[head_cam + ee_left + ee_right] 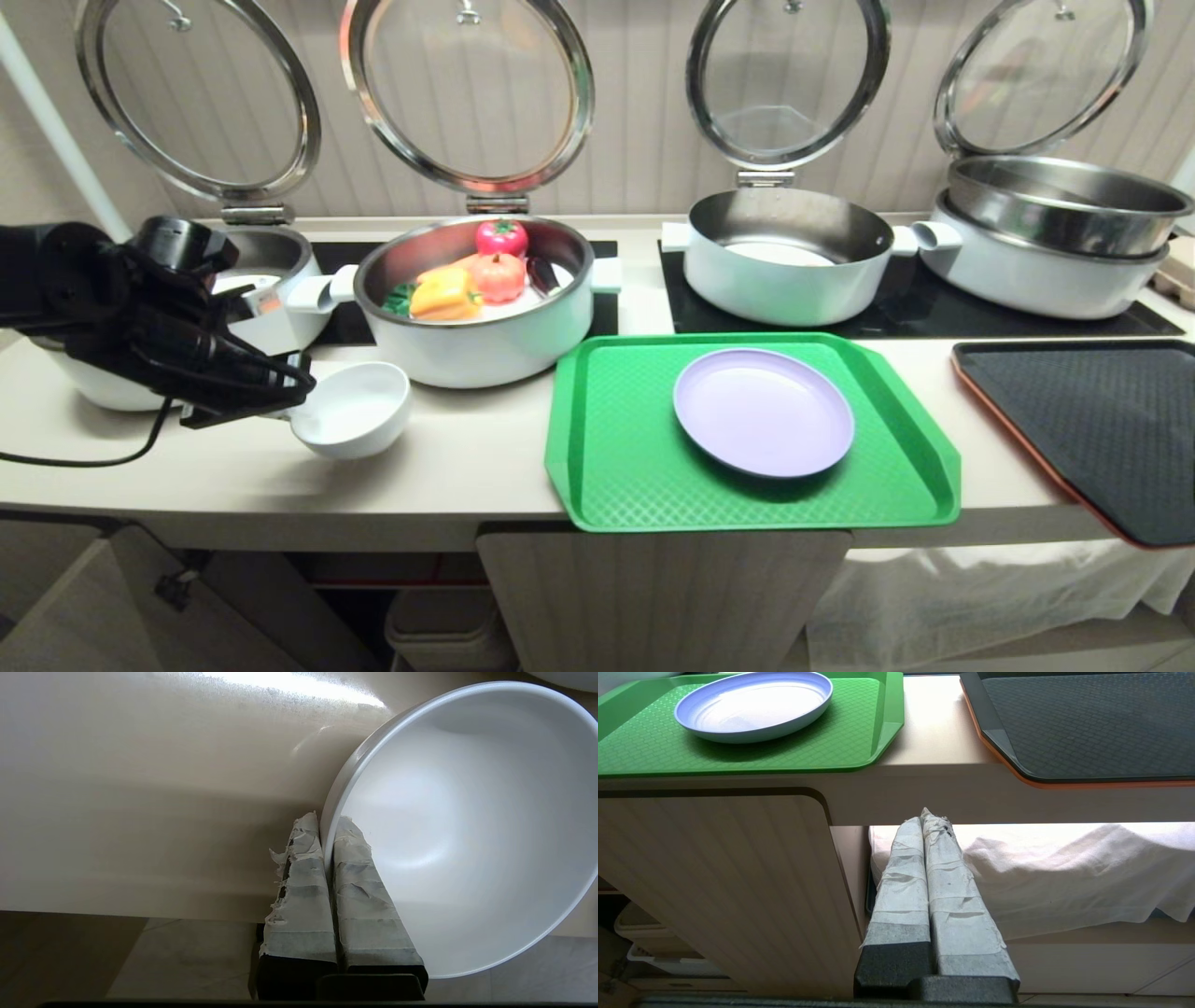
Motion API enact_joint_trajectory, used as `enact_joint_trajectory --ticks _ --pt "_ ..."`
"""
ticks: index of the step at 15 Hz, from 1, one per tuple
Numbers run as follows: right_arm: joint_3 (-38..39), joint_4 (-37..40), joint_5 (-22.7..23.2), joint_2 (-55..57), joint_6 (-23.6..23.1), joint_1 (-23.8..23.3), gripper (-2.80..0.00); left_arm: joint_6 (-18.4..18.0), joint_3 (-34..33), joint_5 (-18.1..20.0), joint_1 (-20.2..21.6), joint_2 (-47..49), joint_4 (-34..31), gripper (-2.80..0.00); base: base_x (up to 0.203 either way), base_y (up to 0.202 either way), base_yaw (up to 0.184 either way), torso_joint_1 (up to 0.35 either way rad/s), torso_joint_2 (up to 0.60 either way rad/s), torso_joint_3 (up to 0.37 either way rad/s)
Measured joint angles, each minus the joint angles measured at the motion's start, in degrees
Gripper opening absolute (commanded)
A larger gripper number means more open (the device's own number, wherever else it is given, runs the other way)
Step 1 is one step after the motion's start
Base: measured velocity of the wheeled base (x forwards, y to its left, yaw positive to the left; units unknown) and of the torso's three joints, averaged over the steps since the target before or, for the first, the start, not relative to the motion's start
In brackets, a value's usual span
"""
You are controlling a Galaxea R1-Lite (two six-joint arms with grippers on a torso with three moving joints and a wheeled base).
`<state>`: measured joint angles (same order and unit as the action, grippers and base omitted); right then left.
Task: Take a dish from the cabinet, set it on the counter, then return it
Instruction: Place it on the table
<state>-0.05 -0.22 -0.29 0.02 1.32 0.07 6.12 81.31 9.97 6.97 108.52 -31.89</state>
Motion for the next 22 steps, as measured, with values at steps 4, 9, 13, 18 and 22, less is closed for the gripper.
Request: enact_joint_trajectory --ticks 4,9,13,18,22 --pt "0.0 0.0 0.0 0.0 0.0 0.0 -2.80 0.0 2.8 -0.1 0.6 1.5 -2.2 -2.80 0.000 0.000 0.000 0.000 0.00 0.000" --pt "0.0 0.0 0.0 0.0 0.0 0.0 -2.80 0.0 4.3 0.0 0.5 2.8 -2.8 -2.80 0.000 0.000 0.000 0.000 0.00 0.000" --pt "0.0 0.0 0.0 0.0 0.0 0.0 -2.80 -0.1 4.4 0.1 0.4 3.5 -2.7 -2.80 0.000 0.000 0.000 0.000 0.00 0.000" --pt "0.0 0.0 0.0 0.0 0.0 0.0 -2.80 -0.2 4.1 0.2 0.2 3.8 -2.8 -2.80 0.000 0.000 0.000 0.000 0.00 0.000" --pt "0.0 0.0 0.0 0.0 0.0 0.0 -2.80 -0.1 3.9 0.3 -0.2 3.9 -2.8 -2.80 0.000 0.000 0.000 0.000 0.00 0.000"
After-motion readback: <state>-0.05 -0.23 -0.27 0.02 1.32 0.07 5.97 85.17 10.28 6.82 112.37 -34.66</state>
